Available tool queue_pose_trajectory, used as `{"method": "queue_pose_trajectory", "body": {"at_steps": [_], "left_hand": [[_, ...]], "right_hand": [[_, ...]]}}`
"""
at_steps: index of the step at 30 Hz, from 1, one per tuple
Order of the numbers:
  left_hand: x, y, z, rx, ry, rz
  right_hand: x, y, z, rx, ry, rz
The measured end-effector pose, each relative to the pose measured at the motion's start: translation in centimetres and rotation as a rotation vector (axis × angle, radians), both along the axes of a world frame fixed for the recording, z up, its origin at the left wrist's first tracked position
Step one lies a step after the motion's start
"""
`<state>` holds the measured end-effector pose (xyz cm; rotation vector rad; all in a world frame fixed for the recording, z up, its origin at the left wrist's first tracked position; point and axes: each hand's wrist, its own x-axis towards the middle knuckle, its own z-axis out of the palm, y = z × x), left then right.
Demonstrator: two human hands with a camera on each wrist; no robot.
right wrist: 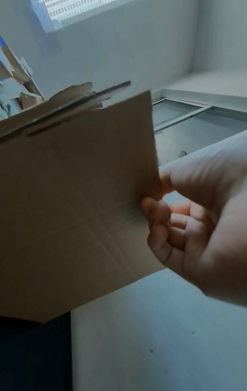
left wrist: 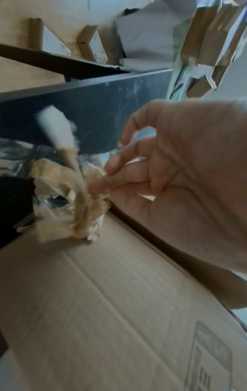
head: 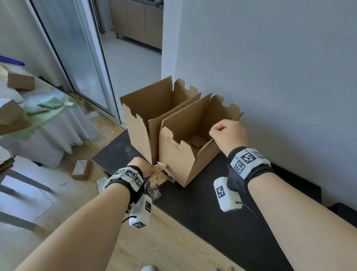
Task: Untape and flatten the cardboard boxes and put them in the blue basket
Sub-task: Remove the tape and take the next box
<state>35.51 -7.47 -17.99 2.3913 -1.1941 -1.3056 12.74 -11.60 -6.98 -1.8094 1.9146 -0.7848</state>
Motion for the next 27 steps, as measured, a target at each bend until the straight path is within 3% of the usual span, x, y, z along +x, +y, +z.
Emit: {"method": "queue_pose_trajectory", "body": {"at_steps": [5,13,22,27], "left_hand": [[-0.4,0.0,0.9,-0.082,0.101,0.057],[-2.4,-0.4,3.3,-0.148,0.24,-0.024],[-6.5,-1.7,6.2,-0.277,0.352,-0.302],[-10.5,-1.9,9.7,-0.495,0.414,-0.396]], "right_hand": [[-1.1,0.2,0.6,-0.013,0.055,-0.122],[-4.6,1.8,1.2,-0.067,0.169,-0.246],[-9.4,3.5,2.9,-0.093,0.009,-0.364],[-12.5,5.0,4.4,-0.088,-0.082,-0.387]]}}
